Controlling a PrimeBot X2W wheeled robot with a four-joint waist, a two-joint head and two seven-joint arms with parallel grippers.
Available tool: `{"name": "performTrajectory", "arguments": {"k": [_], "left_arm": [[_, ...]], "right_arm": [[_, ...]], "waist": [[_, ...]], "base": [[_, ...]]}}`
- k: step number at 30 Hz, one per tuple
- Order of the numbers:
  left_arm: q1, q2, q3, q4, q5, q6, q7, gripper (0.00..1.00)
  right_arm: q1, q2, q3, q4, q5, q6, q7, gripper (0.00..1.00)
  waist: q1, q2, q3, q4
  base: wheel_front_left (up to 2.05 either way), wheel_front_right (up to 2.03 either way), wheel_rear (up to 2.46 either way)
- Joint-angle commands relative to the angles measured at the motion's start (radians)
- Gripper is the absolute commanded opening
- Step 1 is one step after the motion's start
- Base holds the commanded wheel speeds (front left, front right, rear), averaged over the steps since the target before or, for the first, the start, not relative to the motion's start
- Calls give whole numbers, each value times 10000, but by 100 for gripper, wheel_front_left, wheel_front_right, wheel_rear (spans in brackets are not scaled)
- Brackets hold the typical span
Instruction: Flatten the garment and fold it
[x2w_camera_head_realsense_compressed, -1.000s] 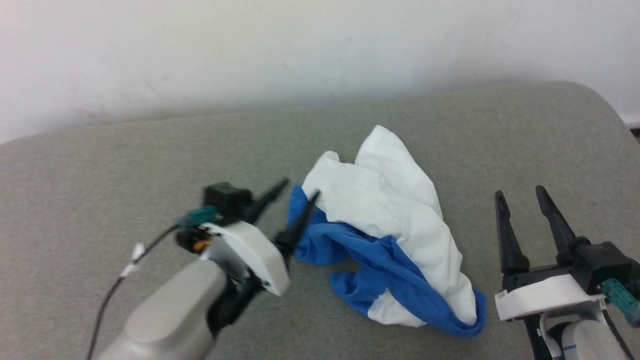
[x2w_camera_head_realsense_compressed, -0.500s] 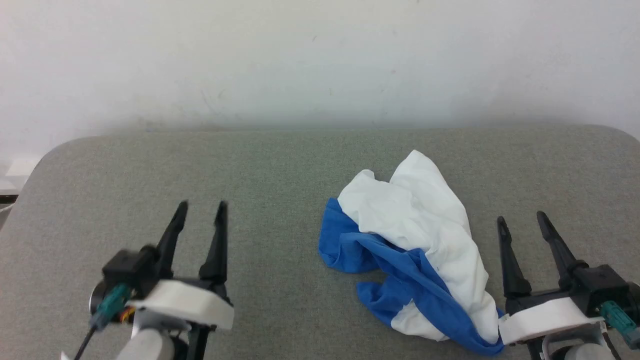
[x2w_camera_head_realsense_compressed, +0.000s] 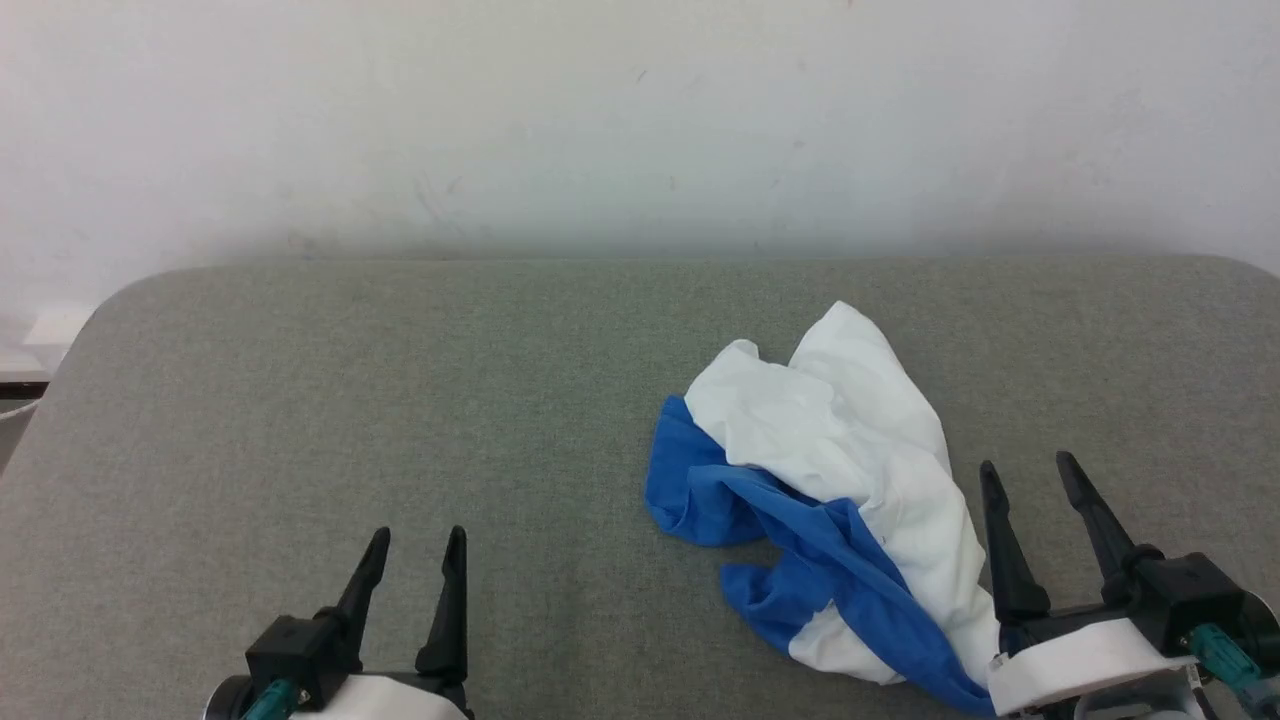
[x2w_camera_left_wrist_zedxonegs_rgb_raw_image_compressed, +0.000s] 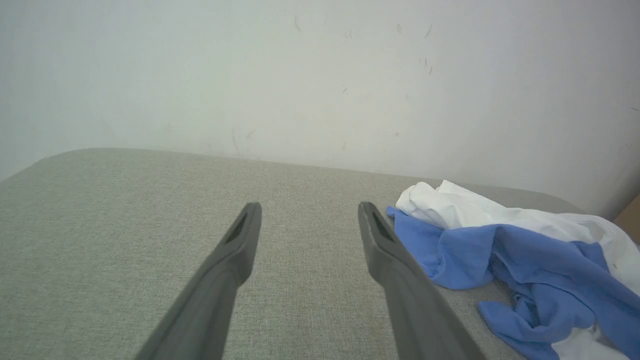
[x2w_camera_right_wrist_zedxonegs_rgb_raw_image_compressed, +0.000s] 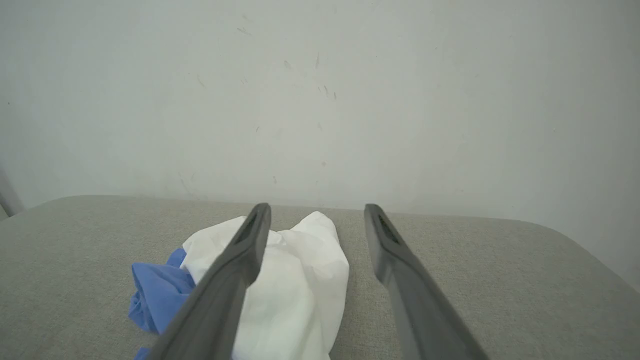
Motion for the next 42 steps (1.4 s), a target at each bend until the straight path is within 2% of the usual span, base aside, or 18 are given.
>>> {"name": "performTrajectory", "arguments": {"k": [1, 7, 10, 13, 17, 22, 26, 31, 33, 34, 35, 36, 39, 42], "left_arm": [[8, -114, 119, 80, 165, -125, -46, 100], [-352, -228, -199, 501, 255, -597, 299, 100], [-920, -201, -635, 535, 311, -804, 1299, 100], [-1729, -66, -1300, 703, 476, -1164, 2970, 100], [-2856, -325, -1536, 863, 337, -1197, 4350, 100], [-4025, -321, -1615, 1470, 485, -844, 6014, 100], [-4674, -375, -1617, 2018, 540, -668, 6603, 100], [-5110, -300, -1907, 2997, 763, -683, 7177, 100], [-5126, -261, -2112, 3407, 766, -835, 7618, 100], [-5099, -284, -2181, 3559, 673, -952, 7841, 67], [-5079, -300, -2237, 3645, 594, -1068, 7973, 24], [-5063, -325, -2244, 3659, 518, -1144, 7955, 0], [-4971, -312, -2114, 3527, 459, -1124, 7324, 0], [-4771, -196, -1724, 3168, 471, -831, 6129, 0]], "right_arm": [[73, 11, 50, -9, 62, -21, -47, 100], [-115, 11, 255, -145, -23, -21, -47, 100], [-234, 11, 299, -272, -102, -21, -47, 100], [-300, 11, 376, -332, -136, -21, -47, 100], [-453, 11, 535, -359, -366, -21, -47, 100], [-740, 11, 547, -460, -216, -21, -47, 100], [-847, 11, 615, -441, -89, -21, -47, 100], [-943, 11, 716, -439, 10, -21, -47, 100], [-982, 11, 746, -434, 47, -21, -47, 100], [-1002, 11, 749, -437, 68, -21, -47, 100], [-1017, 11, 750, -436, 83, -21, -47, 100], [-1019, 11, 748, -432, 93, -21, -47, 100], [-985, 11, 723, -366, 62, -21, -47, 100], [-898, 11, 714, -297, -14, -21, -47, 100]], "waist": [[0, -1, 4, -10], [0, -1, 331, -297], [0, -1, 639, -514], [0, -1, 1095, -839], [0, -1, 1674, -1286], [0, -1, 2261, -1877], [0, -1, 2552, -2198], [0, -1, 2758, -2365], [0, -1, 2797, -2368], [0, -1, 2813, -2346], [0, -1, 2809, -2316], [0, -1, 2785, -2265], [0, -1, 2578, -2065], [0, -1, 2204, -1816]], "base": [[0, 0, 0], [0, 0, 0], [0, 0, 0], [0, 0, 0], [0, 0, 0], [0, 0, 0], [0, 0, 0], [0, 0, 0], [0, 0, 0], [0, 0, 0], [0, 0, 0], [0, 0, 0], [0, 0, 0], [0, 0, 0]]}}
